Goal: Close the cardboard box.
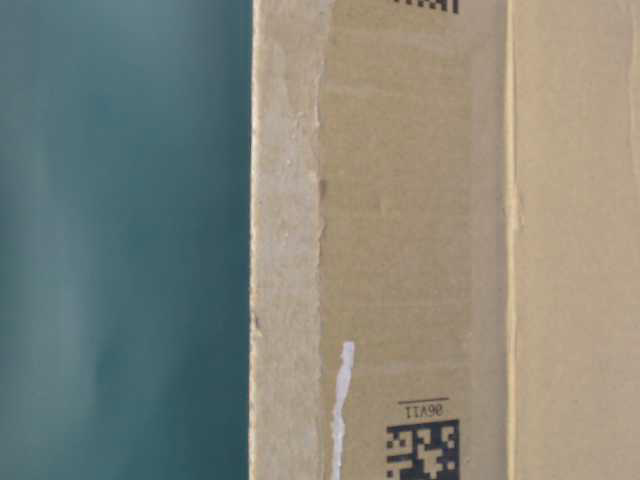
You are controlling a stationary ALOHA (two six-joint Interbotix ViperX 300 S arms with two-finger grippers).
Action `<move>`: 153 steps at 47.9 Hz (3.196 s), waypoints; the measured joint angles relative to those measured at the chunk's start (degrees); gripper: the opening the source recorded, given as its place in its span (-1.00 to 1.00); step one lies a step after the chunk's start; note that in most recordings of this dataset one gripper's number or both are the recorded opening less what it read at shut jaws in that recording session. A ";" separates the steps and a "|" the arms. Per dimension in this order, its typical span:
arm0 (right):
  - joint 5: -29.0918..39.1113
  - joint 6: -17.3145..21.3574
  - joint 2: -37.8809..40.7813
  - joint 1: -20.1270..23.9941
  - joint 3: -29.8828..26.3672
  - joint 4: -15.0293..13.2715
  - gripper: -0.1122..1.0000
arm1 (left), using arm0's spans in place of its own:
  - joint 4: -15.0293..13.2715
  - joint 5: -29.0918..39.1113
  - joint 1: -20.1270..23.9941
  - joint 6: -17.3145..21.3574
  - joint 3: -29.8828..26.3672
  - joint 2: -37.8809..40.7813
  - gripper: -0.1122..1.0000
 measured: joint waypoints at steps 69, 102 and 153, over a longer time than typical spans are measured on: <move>-13.97 2.37 8.96 -2.81 19.42 4.57 -0.80 | -2.02 -14.85 2.72 -2.99 22.15 0.26 -0.80; -18.63 0.79 21.80 -2.90 9.93 4.48 -0.80 | -1.93 -27.42 2.64 -1.32 6.15 31.11 -0.80; -14.85 -0.18 43.95 -3.08 -5.62 4.39 -0.80 | -1.93 -25.05 2.81 -0.18 -11.87 54.14 -0.80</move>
